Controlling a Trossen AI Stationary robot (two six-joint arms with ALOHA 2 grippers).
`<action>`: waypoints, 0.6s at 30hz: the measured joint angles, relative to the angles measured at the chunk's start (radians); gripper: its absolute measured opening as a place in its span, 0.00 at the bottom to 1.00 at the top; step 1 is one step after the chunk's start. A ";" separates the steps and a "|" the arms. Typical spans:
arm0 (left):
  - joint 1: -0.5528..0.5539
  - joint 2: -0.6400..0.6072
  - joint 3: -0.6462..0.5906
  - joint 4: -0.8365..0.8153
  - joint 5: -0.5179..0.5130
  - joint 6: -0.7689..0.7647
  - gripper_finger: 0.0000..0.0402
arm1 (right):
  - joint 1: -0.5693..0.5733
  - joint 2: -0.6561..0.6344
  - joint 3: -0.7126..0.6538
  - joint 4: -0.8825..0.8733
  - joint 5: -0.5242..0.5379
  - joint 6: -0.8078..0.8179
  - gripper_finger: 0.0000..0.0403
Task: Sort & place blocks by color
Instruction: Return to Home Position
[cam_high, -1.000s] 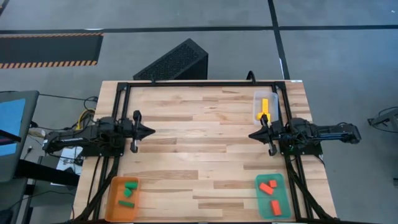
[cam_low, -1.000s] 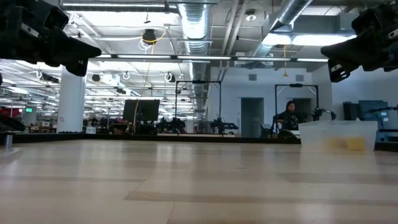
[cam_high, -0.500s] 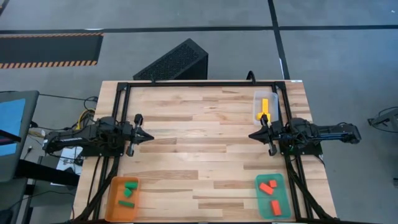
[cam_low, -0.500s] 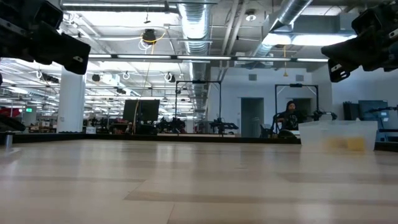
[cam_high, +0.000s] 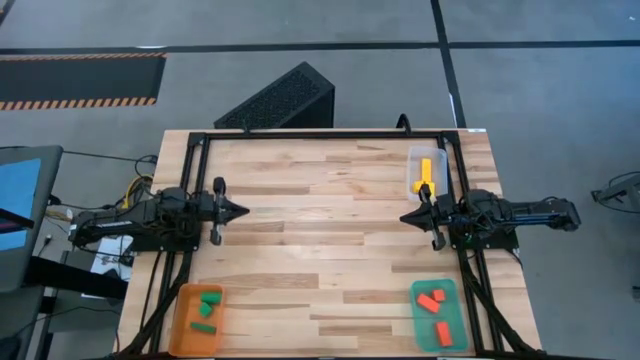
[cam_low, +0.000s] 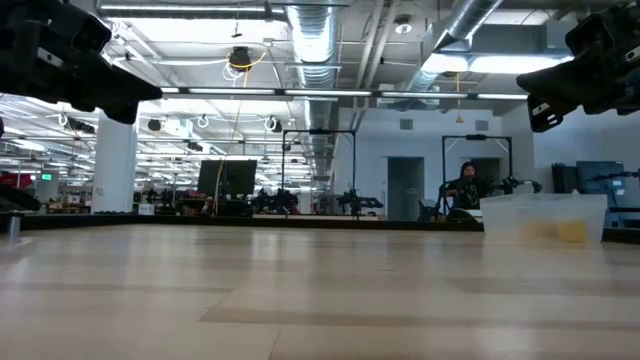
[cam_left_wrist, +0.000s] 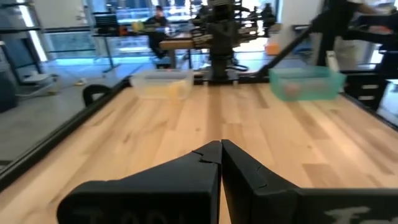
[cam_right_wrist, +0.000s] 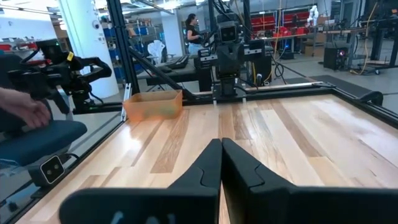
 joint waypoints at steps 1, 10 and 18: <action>0.000 0.000 0.000 0.000 -0.013 -0.001 0.00 | 0.000 0.000 0.000 0.000 0.000 0.000 0.07; 0.000 0.000 -0.001 0.000 -0.055 -0.003 0.00 | 0.000 0.000 0.000 0.000 0.000 0.000 0.07; 0.000 0.000 -0.001 0.001 -0.056 0.001 0.00 | 0.000 0.000 0.000 0.000 0.000 0.000 0.06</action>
